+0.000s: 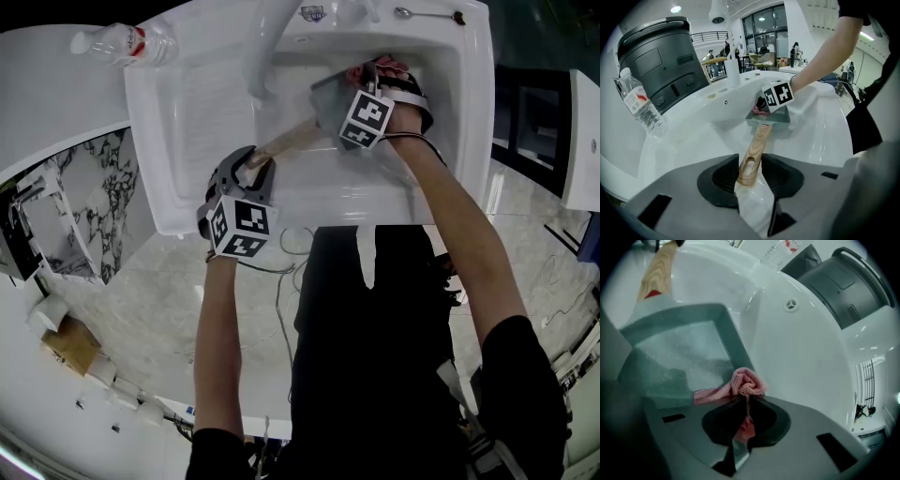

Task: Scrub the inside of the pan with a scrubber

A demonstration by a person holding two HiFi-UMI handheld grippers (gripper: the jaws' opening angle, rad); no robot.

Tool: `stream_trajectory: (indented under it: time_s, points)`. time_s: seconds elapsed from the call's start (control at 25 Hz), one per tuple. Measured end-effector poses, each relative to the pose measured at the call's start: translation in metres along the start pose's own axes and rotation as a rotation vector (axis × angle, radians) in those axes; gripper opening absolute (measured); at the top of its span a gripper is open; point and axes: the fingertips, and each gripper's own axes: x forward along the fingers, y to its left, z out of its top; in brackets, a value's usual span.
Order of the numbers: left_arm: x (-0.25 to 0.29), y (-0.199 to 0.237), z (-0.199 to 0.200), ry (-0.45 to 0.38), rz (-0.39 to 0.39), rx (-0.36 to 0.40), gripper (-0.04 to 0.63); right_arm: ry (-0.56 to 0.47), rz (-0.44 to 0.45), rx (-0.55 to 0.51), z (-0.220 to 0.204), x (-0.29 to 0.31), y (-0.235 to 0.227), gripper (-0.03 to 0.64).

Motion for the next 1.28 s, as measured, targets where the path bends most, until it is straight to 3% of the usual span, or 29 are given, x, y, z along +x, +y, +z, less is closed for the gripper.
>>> stream_trajectory:
  time_s: [0.24,0.68,1.04,1.16,1.28]
  points:
    - [0.002,0.0,0.002,0.007,0.006,-0.017,0.158,0.036,0.008,-0.052,-0.026,0.01,-0.007,0.035]
    - [0.003,0.0,0.003,0.025,0.028,-0.036,0.158,0.171,0.395,-0.008,-0.061,-0.021,0.038,0.037]
    - [0.002,0.0,0.002,0.022,0.02,-0.031,0.16,0.52,0.733,0.279,-0.091,-0.051,0.072,0.035]
    - [0.004,-0.001,0.003,0.024,0.017,-0.027,0.161,0.525,0.833,0.382,-0.084,-0.057,0.084,0.035]
    - [0.004,0.0,0.001,0.026,0.021,-0.027,0.162,0.462,0.952,0.464,-0.059,-0.069,0.093,0.035]
